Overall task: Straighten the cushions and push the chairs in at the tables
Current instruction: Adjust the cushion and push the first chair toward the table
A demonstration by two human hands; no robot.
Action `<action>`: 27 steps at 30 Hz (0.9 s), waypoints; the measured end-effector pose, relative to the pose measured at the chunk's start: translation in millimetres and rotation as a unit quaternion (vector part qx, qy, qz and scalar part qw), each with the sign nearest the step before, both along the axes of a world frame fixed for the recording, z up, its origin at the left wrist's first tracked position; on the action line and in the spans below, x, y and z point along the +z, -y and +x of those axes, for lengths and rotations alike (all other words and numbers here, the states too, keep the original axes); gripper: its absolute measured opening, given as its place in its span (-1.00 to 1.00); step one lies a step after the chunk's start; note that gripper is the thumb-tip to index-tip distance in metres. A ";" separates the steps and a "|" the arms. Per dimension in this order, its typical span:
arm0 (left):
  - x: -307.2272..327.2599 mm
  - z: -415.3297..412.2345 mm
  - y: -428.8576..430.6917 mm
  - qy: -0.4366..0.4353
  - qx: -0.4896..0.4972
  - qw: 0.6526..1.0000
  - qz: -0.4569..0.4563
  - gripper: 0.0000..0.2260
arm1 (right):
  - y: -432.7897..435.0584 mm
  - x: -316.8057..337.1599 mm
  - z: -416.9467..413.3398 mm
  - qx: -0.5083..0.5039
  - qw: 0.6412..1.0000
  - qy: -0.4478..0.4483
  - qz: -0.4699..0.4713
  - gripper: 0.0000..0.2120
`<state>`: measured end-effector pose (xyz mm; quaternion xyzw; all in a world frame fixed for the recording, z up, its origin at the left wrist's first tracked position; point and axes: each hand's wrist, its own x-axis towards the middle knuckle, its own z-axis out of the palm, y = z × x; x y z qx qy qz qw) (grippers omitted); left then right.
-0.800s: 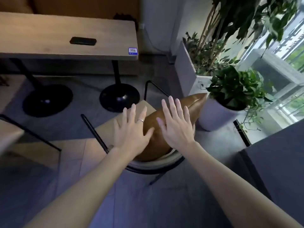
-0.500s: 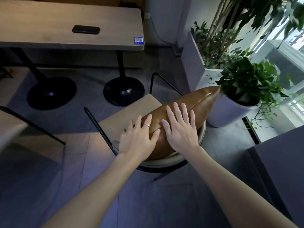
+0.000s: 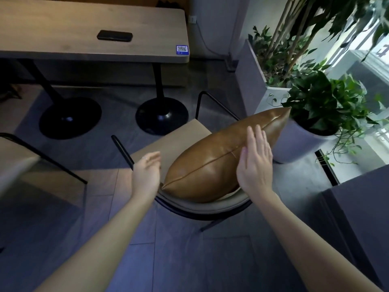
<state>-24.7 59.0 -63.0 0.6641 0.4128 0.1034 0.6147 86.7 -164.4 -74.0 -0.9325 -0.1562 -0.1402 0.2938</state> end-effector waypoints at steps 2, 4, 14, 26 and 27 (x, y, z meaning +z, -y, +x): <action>-20.2 -11.9 -7.4 -0.058 0.024 0.997 0.037 -0.61 | 9.2 1.2 1.0 -0.049 0.996 -0.048 0.062 -0.33; -30.7 -23.2 -5.6 -0.107 0.042 0.992 0.054 -0.52 | 17.4 2.4 0.0 -0.113 0.974 -0.143 0.132 -0.20; -75.6 -16.6 8.9 -0.134 0.038 0.982 -0.125 -0.31 | 54.8 -71.2 16.0 -0.233 0.837 -0.460 0.185 -0.20; -82.0 -15.4 -1.1 -0.058 0.050 0.988 -0.132 -0.42 | 72.8 -123.1 31.1 -0.237 0.834 -0.456 0.201 -0.23; -82.1 -15.4 -1.5 -0.056 0.056 0.988 -0.135 -0.42 | 72.8 -123.7 31.5 -0.239 0.836 -0.453 0.197 -0.25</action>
